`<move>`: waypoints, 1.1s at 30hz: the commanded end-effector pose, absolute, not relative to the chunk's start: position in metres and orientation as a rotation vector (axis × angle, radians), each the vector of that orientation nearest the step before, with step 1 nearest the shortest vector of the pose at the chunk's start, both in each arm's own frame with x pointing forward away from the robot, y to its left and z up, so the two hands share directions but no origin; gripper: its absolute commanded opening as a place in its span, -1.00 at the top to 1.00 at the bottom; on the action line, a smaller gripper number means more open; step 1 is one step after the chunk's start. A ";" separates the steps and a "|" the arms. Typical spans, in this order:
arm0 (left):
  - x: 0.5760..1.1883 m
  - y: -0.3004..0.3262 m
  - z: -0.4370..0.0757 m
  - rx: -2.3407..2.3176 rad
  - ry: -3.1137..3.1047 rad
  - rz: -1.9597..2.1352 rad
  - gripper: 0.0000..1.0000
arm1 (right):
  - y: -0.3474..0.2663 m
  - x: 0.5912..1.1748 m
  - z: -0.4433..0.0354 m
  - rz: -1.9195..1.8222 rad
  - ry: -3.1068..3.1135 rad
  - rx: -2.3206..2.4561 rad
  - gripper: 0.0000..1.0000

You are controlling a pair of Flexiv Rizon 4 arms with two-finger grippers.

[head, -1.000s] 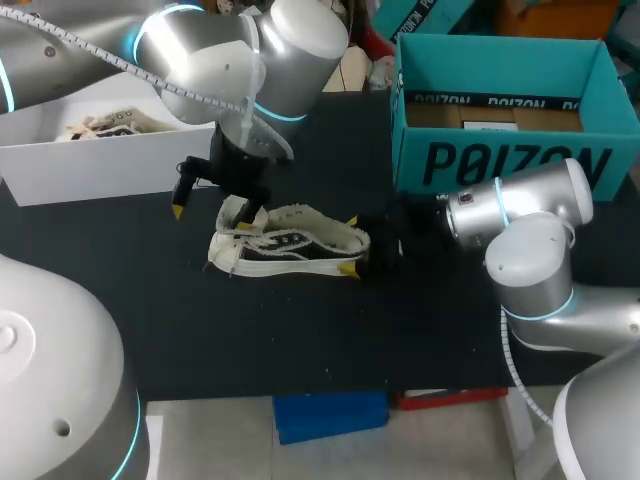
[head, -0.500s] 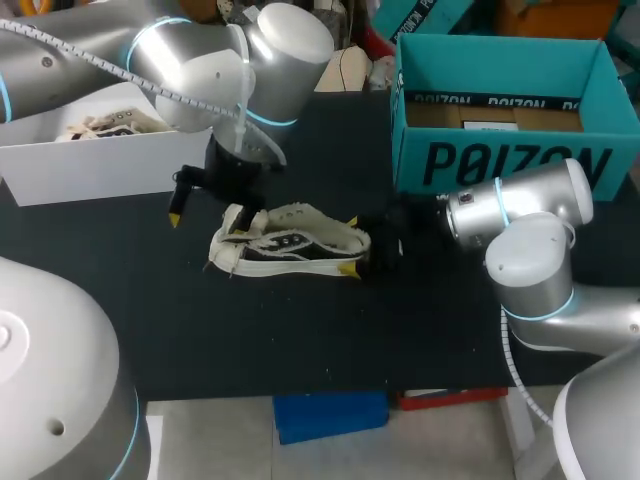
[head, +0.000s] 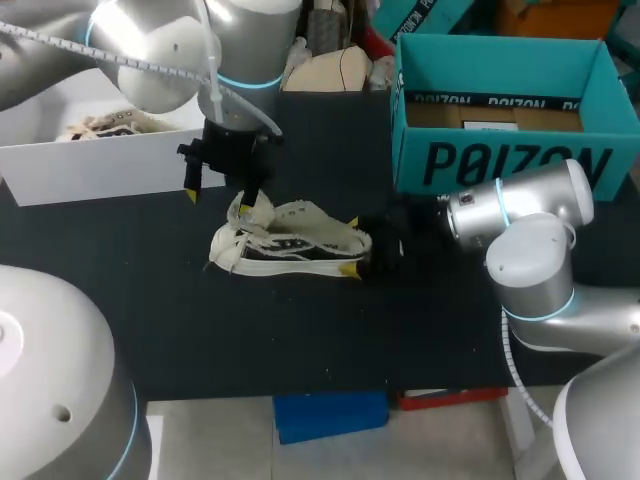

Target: Take the shoe out of the shoebox, open the shoe tongue, remove and reinsert the insole, then place the shoe into the shoebox

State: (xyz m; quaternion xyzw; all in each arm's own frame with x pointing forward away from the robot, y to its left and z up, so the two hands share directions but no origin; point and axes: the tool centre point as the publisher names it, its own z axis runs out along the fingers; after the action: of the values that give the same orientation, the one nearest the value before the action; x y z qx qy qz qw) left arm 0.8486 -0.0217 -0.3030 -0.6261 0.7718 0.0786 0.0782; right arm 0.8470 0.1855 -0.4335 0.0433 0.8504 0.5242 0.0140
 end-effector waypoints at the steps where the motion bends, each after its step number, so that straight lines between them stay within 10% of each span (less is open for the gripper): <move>1: 0.835 -0.026 -0.270 -1.406 2.856 -0.120 1.00 | 0.185 0.847 -0.434 1.632 2.650 0.135 1.00; 14: 0.814 -0.088 -0.266 0.053 3.307 -0.238 1.00 | 0.185 0.847 -0.434 1.632 2.650 0.135 1.00; 33: 0.814 -0.088 -0.266 0.053 3.307 -0.238 1.00 | 0.185 0.847 -0.434 1.632 2.650 0.135 1.00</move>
State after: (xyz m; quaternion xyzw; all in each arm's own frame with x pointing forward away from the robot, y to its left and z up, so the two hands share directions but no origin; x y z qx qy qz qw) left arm 0.8106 -0.0918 -0.2633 -0.1473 0.9862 -0.0490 -0.0582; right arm 0.8470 0.1855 -0.4335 0.0432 0.8503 0.5243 0.0140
